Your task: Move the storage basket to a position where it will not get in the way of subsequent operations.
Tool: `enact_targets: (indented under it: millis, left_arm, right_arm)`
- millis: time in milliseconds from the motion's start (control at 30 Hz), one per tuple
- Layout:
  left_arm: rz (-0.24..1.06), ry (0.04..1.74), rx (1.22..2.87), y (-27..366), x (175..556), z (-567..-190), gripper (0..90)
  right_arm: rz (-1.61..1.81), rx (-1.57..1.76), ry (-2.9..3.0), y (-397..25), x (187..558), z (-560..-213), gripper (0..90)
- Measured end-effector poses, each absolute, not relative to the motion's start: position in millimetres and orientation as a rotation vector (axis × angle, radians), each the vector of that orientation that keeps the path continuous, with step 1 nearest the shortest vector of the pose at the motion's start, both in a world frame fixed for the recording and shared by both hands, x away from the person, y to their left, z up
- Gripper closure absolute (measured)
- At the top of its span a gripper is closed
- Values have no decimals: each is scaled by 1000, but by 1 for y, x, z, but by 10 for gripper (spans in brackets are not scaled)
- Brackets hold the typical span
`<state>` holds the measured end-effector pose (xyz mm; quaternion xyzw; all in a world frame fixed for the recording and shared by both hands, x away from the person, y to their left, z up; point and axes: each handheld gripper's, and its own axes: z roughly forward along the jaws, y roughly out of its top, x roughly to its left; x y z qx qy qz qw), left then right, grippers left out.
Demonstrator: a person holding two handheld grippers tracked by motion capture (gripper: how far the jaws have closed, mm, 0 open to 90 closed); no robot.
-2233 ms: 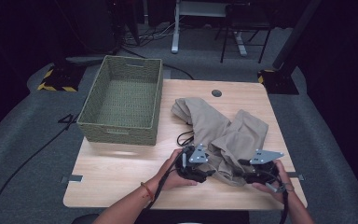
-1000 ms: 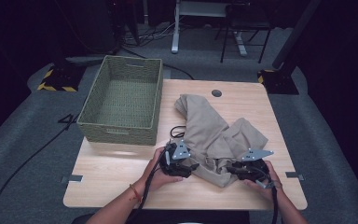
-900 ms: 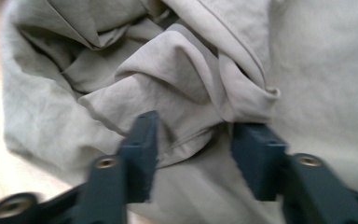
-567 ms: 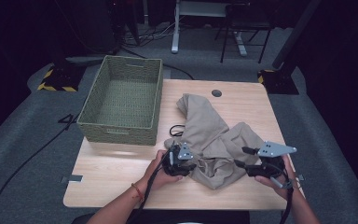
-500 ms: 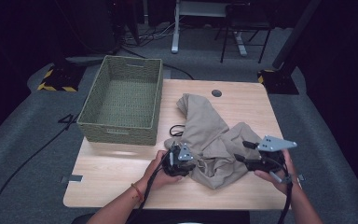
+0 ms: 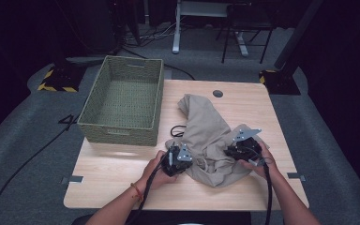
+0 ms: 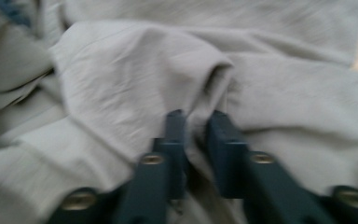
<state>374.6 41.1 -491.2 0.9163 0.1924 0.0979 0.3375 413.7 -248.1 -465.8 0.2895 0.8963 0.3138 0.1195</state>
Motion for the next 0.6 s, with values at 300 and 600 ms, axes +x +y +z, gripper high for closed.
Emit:
enact_targets:
  millis: [300, 600]
  left_arm:
    - [338, 511, 2411, 56, 369, -490, 891]
    - [394, 582, 2380, 88, 370, -485, 891]
  right_arm:
    - [1063, 803, 2538, -278, 374, -446, 887]
    - [1111, 882, 2489, -317, 325, -448, 845]
